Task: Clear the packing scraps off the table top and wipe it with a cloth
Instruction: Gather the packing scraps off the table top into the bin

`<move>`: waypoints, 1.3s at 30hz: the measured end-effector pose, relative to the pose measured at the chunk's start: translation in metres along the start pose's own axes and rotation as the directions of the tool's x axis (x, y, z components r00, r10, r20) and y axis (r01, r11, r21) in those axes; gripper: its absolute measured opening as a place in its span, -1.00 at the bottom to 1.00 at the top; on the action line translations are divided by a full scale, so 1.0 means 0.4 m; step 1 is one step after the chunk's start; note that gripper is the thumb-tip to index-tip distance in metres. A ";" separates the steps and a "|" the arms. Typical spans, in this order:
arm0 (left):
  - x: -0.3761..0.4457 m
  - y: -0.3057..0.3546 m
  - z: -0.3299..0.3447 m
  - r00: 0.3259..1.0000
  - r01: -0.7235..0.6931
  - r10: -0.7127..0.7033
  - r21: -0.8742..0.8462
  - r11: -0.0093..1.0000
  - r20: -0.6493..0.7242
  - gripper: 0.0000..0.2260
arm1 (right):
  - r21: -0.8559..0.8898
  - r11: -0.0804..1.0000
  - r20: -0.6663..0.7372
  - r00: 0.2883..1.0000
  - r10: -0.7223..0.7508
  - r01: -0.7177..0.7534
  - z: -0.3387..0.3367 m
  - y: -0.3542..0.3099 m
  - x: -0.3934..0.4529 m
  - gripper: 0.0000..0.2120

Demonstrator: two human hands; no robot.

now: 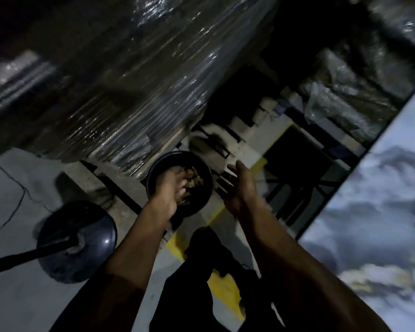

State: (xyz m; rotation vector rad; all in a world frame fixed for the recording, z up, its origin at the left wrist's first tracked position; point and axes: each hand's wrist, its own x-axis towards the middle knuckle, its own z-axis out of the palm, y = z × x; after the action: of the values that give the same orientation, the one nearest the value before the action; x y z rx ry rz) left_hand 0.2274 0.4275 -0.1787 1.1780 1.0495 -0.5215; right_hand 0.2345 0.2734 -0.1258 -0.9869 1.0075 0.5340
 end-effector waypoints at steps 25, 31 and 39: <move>-0.607 -0.238 0.767 0.329 -0.842 0.360 0.444 -0.307 0.873 -0.33 | -0.986 0.126 -0.076 0.371 -0.925 0.112 -1.067 -0.112 -0.515 -0.37; -0.616 -0.342 0.946 0.492 -0.747 0.321 0.582 -0.323 0.809 -0.07 | -0.997 0.050 -0.025 0.367 -0.930 0.059 -1.329 -0.209 -0.503 -0.34; -0.590 -0.438 1.056 0.498 -0.747 0.363 0.602 -0.281 0.787 -0.12 | -0.994 0.111 -0.080 0.580 -0.810 0.019 -1.562 -0.370 -0.431 -0.15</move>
State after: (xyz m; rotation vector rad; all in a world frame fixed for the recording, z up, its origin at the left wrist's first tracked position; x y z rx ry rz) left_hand 0.1424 -0.0639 -0.0518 2.5366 -0.6281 -0.5205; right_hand -0.0134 -0.3345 -0.0223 -2.7446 0.7691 0.1536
